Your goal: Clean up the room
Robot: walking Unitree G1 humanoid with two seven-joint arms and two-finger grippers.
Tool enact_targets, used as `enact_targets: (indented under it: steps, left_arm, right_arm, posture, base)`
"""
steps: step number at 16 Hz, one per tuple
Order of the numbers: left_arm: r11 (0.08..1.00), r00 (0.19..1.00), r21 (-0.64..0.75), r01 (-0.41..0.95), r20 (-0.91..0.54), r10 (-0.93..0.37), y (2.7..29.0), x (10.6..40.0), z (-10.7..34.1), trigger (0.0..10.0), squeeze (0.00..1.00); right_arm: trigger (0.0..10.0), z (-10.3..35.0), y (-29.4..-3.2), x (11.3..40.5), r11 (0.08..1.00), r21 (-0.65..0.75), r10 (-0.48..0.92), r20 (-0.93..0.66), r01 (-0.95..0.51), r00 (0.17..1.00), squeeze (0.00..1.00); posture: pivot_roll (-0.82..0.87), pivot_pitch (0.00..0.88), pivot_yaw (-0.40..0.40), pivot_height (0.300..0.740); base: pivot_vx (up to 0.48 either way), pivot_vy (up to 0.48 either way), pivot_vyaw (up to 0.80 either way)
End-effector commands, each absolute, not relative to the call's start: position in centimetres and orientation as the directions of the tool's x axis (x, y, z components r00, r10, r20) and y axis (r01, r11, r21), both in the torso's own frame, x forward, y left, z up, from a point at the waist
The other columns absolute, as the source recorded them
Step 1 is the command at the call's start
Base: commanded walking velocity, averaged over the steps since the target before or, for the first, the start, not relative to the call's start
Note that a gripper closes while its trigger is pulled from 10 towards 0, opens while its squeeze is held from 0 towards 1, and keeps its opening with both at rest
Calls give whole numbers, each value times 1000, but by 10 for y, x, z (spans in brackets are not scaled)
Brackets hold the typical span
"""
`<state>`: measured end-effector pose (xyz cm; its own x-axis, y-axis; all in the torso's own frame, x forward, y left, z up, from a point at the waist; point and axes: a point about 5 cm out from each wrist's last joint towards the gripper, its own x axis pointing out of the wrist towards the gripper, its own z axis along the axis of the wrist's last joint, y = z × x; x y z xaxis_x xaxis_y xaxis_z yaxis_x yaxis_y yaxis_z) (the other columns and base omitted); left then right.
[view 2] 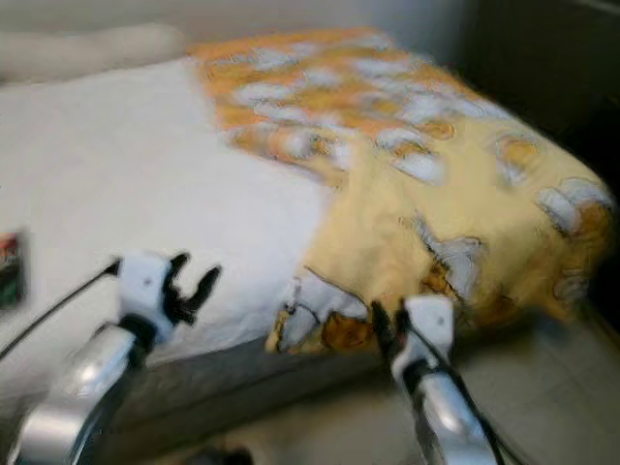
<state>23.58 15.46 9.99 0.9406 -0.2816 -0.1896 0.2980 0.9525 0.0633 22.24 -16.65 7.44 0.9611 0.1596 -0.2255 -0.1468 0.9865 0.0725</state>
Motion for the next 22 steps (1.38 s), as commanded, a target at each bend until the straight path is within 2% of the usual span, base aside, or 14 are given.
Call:
enact_targets:
  steps: [1, 8, 11, 14, 18, 20, 22]
  left_arm:
    - [944, 932, 68, 322, -201, -303, 151, 238, 100, 10000, 0]
    - [943, 932, 70, 324, -193, -306, 150, 241, 101, 10000, 0]
    - [937, 924, 62, 344, -201, -326, 145, 238, 98, 10000, 0]
    - [923, 905, 104, 371, -265, -334, 144, 236, 87, 10000, 0]
    - [909, 886, 118, 400, -305, -350, 144, 251, 83, 10000, 0]
    - [894, 872, 124, 431, -311, -377, 141, 264, 79, 10000, 0]
    - [874, 840, 107, 474, -351, -413, 138, 286, 70, 10000, 0]
  right_arm:
    - [10000, 71, -169, 218, 987, 92, 152, -239, -134, 959, 0]
    - [10000, 71, -172, 223, 987, 89, 152, -240, -134, 959, 0]
    - [10000, 70, -170, 222, 985, 106, 162, -247, -139, 956, 0]
    - [10000, 72, -170, 225, 982, 79, 184, -239, -169, 953, 0]
    - [10000, 75, -170, 230, 971, 58, 238, -244, -231, 940, 0]
    - [10000, 78, -171, 232, 960, 45, 280, -254, -277, 926, 0]
    - [10000, 82, -171, 233, 924, -2, 369, -265, -383, 891, 0]
  posture:
    - [-86, 43, 40, 740]
    - [-82, 54, 24, 740]
    - [-89, 57, 23, 740]
    - [-99, 63, 28, 740]
    - [-112, 68, 29, 740]
    - [-124, 73, 26, 740]
    - [-150, 87, 28, 740]
  base:
    - [270, 0, -600]
    - [271, 0, 0]
    - [171, 0, -792]
    - [0, 0, 0]
    - [0, 0, 0]
    - [0, 0, 0]
    - [0, 0, 0]
